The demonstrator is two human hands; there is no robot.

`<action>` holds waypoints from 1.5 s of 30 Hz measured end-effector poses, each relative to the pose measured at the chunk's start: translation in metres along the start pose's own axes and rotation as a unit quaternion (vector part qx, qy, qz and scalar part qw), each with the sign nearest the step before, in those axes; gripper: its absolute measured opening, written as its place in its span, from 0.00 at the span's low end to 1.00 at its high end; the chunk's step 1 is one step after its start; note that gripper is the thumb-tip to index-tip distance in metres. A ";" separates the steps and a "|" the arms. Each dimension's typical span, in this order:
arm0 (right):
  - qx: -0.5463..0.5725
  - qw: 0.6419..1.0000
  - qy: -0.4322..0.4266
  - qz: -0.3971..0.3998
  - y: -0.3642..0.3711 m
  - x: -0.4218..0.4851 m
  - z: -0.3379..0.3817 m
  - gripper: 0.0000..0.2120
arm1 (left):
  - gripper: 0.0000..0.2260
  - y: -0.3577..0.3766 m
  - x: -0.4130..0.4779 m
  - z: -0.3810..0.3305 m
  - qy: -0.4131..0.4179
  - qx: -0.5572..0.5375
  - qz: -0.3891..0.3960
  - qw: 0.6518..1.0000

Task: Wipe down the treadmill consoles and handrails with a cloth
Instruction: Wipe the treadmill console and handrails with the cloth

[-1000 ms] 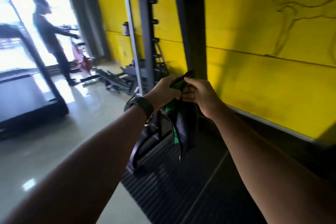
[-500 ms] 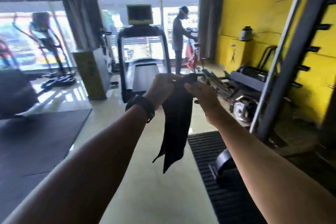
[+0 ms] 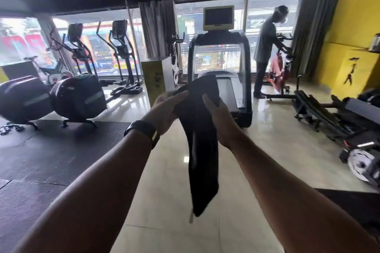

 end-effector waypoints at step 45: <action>-0.061 0.998 0.000 -0.023 -0.259 0.987 -0.267 0.28 | 0.39 -0.075 1.038 0.130 -0.084 0.065 0.027 0.994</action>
Point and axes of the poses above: each hand's wrist, its own x-axis towards the middle knuckle, its own y-axis out of the palm, z = x × y, the point moved 4 cm from there along x, towards the middle knuckle, and after that the axes turned 2 degrees about -y, right-handed, at the moved point
